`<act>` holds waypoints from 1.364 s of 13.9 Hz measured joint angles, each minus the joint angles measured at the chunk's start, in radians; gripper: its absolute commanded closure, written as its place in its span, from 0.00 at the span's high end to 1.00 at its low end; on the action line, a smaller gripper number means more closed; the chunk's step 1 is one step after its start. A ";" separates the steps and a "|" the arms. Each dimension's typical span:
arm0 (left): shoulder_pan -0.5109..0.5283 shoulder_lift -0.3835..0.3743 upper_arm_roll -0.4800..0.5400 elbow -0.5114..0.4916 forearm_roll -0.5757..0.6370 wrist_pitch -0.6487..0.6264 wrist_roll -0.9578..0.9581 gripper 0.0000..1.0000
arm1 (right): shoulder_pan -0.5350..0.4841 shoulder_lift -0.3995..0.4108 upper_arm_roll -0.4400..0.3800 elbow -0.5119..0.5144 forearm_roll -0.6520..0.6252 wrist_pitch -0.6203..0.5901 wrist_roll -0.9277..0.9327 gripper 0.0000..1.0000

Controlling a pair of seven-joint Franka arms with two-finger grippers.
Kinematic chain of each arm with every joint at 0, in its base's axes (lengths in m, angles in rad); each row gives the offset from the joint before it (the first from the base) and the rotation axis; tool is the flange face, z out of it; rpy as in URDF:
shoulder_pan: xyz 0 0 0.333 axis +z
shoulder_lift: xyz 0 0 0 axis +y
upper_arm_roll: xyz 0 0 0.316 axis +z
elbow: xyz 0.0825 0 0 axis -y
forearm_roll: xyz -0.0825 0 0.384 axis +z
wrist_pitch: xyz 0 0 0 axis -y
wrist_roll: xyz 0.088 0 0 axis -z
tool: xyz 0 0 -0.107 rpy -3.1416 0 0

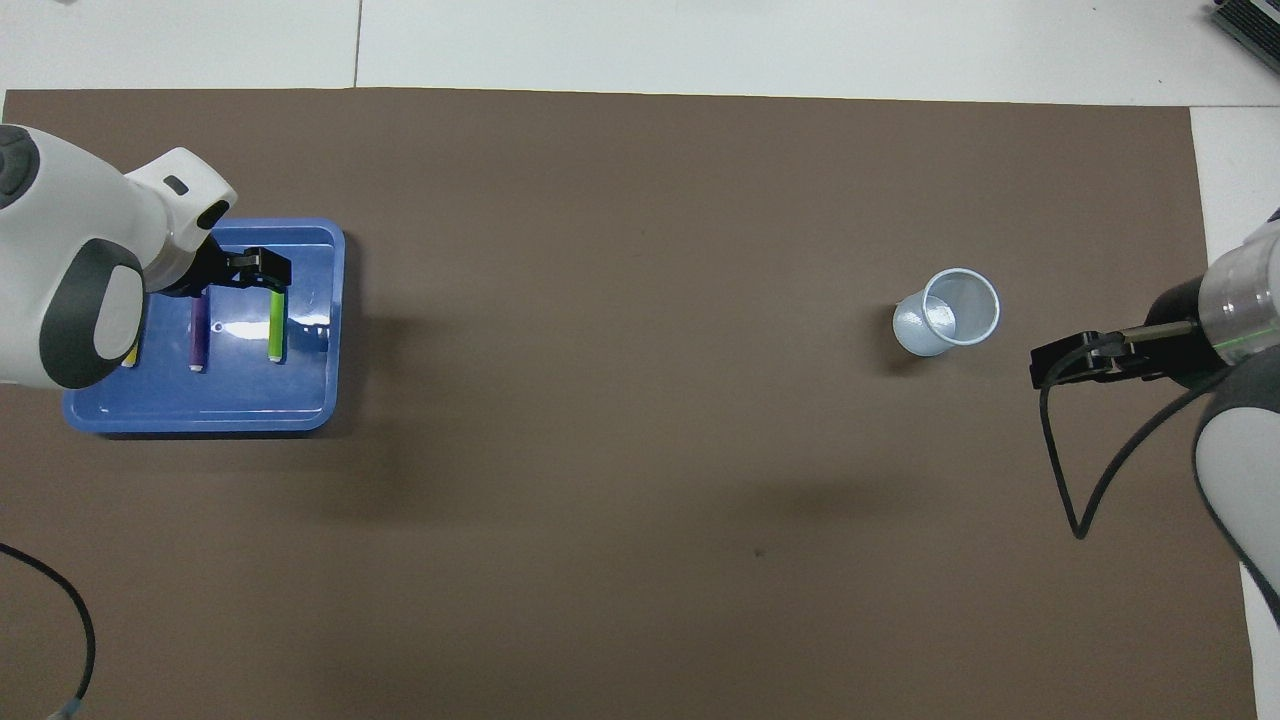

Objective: Right arm passes pens to left for tray arrangement
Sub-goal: 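Open the left gripper and raise it from the tray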

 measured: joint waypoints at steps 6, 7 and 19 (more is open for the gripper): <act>-0.001 -0.198 -0.003 0.023 -0.124 -0.242 0.000 1.00 | -0.001 0.000 -0.002 -0.008 0.000 0.049 0.000 1.00; -0.001 -0.235 -0.002 0.026 -0.156 -0.272 0.000 1.00 | -0.001 0.000 -0.002 -0.012 0.000 0.055 0.000 1.00; -0.424 -0.326 0.313 0.215 -0.189 -0.619 -0.001 1.00 | -0.003 0.000 -0.002 -0.014 0.000 0.067 0.000 1.00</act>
